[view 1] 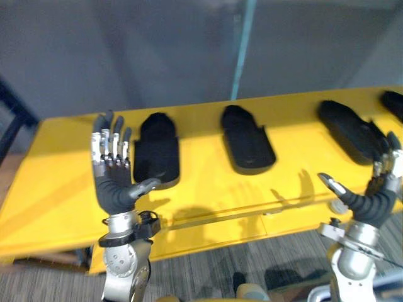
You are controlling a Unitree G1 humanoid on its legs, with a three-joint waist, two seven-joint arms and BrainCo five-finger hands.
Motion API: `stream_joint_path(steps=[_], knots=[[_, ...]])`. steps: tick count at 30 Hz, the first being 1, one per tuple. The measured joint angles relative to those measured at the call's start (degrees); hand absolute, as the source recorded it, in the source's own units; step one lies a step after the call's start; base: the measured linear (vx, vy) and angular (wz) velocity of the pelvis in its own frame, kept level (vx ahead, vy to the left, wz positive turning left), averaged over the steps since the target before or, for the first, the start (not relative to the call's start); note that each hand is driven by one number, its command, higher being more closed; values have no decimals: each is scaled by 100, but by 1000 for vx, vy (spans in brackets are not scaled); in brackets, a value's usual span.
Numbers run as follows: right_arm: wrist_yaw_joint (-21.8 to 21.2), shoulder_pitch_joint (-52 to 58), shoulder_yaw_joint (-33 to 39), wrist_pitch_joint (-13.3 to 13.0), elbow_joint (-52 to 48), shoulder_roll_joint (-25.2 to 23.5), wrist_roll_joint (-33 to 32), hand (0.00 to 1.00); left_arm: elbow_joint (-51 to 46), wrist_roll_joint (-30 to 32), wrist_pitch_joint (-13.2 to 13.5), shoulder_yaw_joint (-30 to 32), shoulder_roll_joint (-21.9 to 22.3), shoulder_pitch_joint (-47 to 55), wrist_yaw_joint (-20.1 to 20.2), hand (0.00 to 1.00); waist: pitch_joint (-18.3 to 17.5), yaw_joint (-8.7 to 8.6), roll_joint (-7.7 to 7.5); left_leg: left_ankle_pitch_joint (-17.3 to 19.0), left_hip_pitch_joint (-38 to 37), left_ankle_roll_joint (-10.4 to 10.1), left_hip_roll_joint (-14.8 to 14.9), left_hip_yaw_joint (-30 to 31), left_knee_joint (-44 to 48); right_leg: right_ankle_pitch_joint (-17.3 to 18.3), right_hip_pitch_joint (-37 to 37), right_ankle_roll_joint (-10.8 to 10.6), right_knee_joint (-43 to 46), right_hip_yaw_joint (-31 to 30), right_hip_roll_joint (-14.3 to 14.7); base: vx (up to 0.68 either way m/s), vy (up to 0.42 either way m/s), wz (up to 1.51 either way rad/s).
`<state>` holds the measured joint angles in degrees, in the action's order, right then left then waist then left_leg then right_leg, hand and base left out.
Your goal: Walk over and take plastic housings, then place them on the shelf
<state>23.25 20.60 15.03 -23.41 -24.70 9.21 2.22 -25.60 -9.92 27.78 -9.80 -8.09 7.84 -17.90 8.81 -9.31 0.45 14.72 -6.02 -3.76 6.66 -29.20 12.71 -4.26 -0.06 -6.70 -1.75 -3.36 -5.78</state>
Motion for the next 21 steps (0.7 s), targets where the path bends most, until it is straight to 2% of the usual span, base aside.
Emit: stream_joint_path(steps=[3, 5, 6, 7, 8, 9, 10, 11, 12, 13, 15, 16, 18, 19, 20, 21], knots=[[-249, 274, 152, -201, -2, -149, -263, 0, 149, 228, -20, 44, -68, -392, -504, 0, -18, -279, 48, -14, 10, -27, 72, -286, -8, -195, -145, 21, -193, -255, 114, -21, -64, -58], [-522, 271, 45, -376, -3, -157, -370, 0, 180, 375, -39, 123, -36, -528, -785, 0, -15, -265, 96, -21, 79, -29, 58, -264, 76, -305, -297, 39, -270, -492, 231, -48, -81, -53], [-620, 210, -9, -410, -4, -156, -377, 0, 177, 398, -44, 211, -34, -526, -867, 0, -17, -230, 99, 1, 176, 13, 67, -23, 231, -324, -359, 49, -279, -609, 256, -40, -87, -58], [-702, 115, -101, -440, -3, -133, -377, 0, 164, 413, -45, 324, -32, -501, -933, 0, -16, -176, 113, 47, 299, 97, 67, 314, 406, -350, -411, 61, -279, -740, 289, -12, -77, -86], [-897, -148, -339, -511, 31, -56, -427, 0, 133, 412, -78, 600, -16, -419, -1115, 0, 25, -38, 169, 179, 523, 320, 35, 1074, 821, -371, -511, 101, -277, -1067, 393, -10, -56, -112], [-1026, -382, -554, -519, 122, 12, -498, 0, 74, 417, -116, 819, 10, -298, -1207, 0, 80, 64, 191, 267, 633, 433, -17, 1631, 1168, -369, -521, 115, -273, -1322, 452, -35, 42, -157], [-1122, -695, -813, -508, 302, 158, -502, 0, -93, 438, -146, 1023, 64, -31, -1287, 0, 146, 252, 226, 465, 710, 543, -131, 2343, 1478, -354, -535, 164, -224, -1637, 548, -45, 121, -135], [-1135, -802, -895, -488, 372, 250, -506, 0, -202, 444, -145, 1080, 102, 116, -1286, 0, 137, 313, 305, 577, 707, 545, -175, 2666, 1543, -356, -583, 168, -164, -1747, 632, -71, 206, -128], [-1091, -885, -1005, -436, 434, 426, -600, 0, -433, 424, -57, 1142, 203, 312, -1219, 0, 130, 408, 509, 773, 698, 404, -187, 3127, 1568, -296, -788, 140, 108, -1842, 820, -62, 199, -69], [-1013, -955, -1055, -303, 501, 465, -597, 0, -594, 382, 100, 1203, 239, 337, -1055, 0, 206, 426, 594, 860, 683, 261, -272, 3309, 1586, -229, -1013, 13, 516, -1874, 903, -62, 168, -42], [-820, -875, -1090, -52, 619, 390, -599, 0, -757, 363, 239, 1293, 230, 299, -768, 0, 414, 431, 429, 874, 620, 256, -446, 3306, 1569, -210, -1209, -67, 963, -1901, 870, -102, 118, -31], [-724, -672, -1082, -22, 610, 294, -600, 0, -819, 346, 244, 1326, 222, 305, -651, 0, 551, 424, 331, 943, 472, 299, -491, 3199, 1575, -235, -1194, -107, 1108, -1986, 883, -141, 131, -56], [-689, -233, -1115, -53, 463, 96, -767, 0, -817, 304, 226, 1268, 214, 358, -594, 0, 618, 413, 230, 1122, 278, 370, -508, 2855, 1594, -336, -1179, -215, 1164, -1997, 898, -150, 137, -88], [-715, -67, -1196, -74, 323, -33, -875, 0, -810, 305, 204, 1247, 190, 374, -619, 0, 684, 429, 169, 1153, 205, 412, -484, 2633, 1590, -480, -1142, -196, 1082, -1910, 847, -235, 100, -105], [-818, 109, -1276, -172, 234, -157, -892, 0, -800, 323, 166, 1240, 138, 406, -685, 0, 761, 414, 207, 1146, 190, 455, -447, 2449, 1553, -505, -1082, -2, 950, -1602, 762, -303, 62, -109], [-966, 208, -1443, -313, 211, -236, -951, 0, -734, 324, 122, 1243, 99, 420, -799, 0, 763, 373, 166, 1112, 208, 533, -362, 2129, 1535, -142, -1264, 322, 1572, -878, 639, -309, 59, -87]])
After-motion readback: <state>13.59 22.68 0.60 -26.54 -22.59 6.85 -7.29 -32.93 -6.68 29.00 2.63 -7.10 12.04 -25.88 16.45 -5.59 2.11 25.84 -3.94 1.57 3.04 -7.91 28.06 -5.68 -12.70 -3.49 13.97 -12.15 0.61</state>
